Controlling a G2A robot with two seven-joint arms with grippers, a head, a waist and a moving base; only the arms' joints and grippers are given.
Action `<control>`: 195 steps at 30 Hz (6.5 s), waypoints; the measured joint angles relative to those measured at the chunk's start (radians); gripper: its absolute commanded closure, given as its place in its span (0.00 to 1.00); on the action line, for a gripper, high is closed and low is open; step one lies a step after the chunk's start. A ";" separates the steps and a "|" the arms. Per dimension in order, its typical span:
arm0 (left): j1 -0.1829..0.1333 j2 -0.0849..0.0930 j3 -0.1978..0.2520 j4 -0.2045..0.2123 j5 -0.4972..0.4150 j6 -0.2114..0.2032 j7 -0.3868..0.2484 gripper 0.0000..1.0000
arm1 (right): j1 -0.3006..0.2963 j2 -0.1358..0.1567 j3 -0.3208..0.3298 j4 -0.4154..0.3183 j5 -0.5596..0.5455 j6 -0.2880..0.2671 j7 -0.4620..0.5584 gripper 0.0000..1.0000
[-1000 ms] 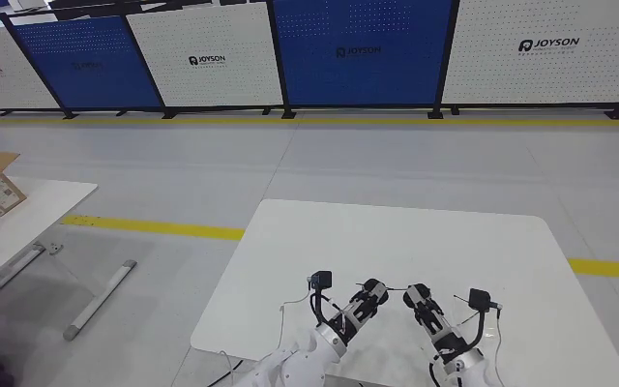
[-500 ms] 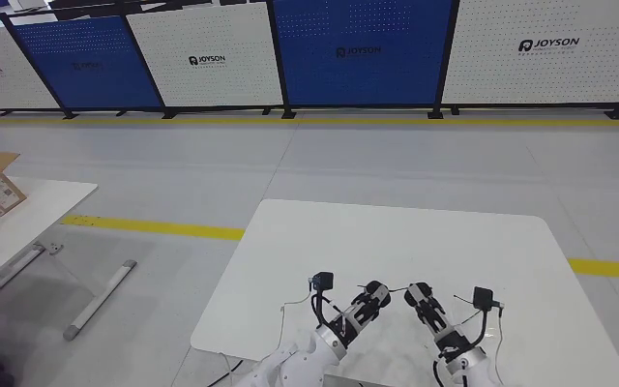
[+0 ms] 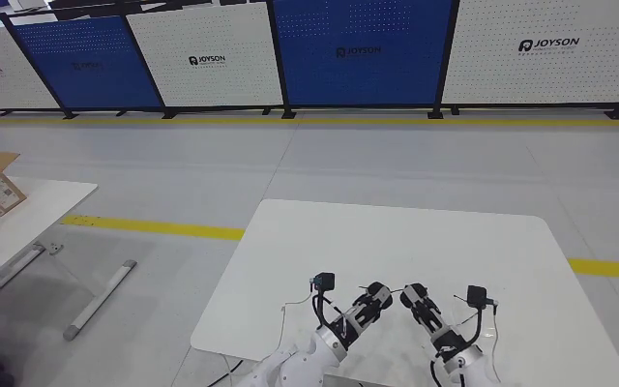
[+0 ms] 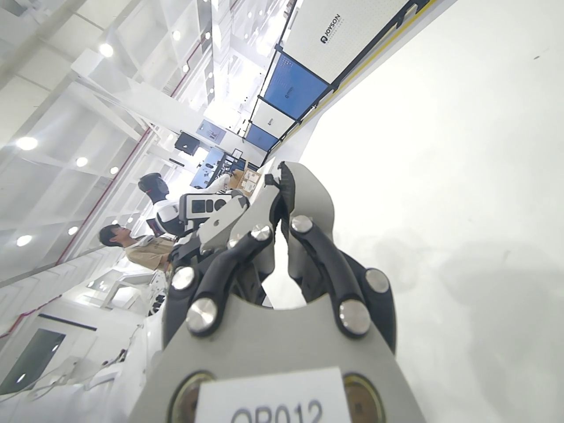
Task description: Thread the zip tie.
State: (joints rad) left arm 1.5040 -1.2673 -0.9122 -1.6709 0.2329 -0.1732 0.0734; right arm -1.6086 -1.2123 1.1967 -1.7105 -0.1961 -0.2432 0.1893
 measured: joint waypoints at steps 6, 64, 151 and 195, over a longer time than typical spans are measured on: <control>0.002 -0.002 -0.004 0.003 0.002 0.016 0.019 1.00 | 0.000 0.000 0.008 0.007 0.011 0.001 0.003 1.00; -0.002 -0.017 -0.002 0.016 0.024 0.042 0.025 1.00 | -0.028 -0.002 0.028 -0.004 -0.019 -0.021 0.002 0.81; 0.022 -0.017 -0.014 -0.005 0.038 0.003 0.001 1.00 | -0.042 -0.010 0.032 -0.035 -0.080 -0.025 -0.024 0.00; 0.040 -0.024 -0.115 -0.086 -0.514 0.043 -0.129 1.00 | -0.039 0.006 0.056 -0.042 -0.444 0.003 -0.022 0.00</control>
State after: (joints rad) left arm 1.5443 -1.2914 -1.0273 -1.7567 -0.2811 -0.1301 -0.0560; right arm -1.6477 -1.2062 1.2524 -1.7529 -0.6401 -0.2397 0.1671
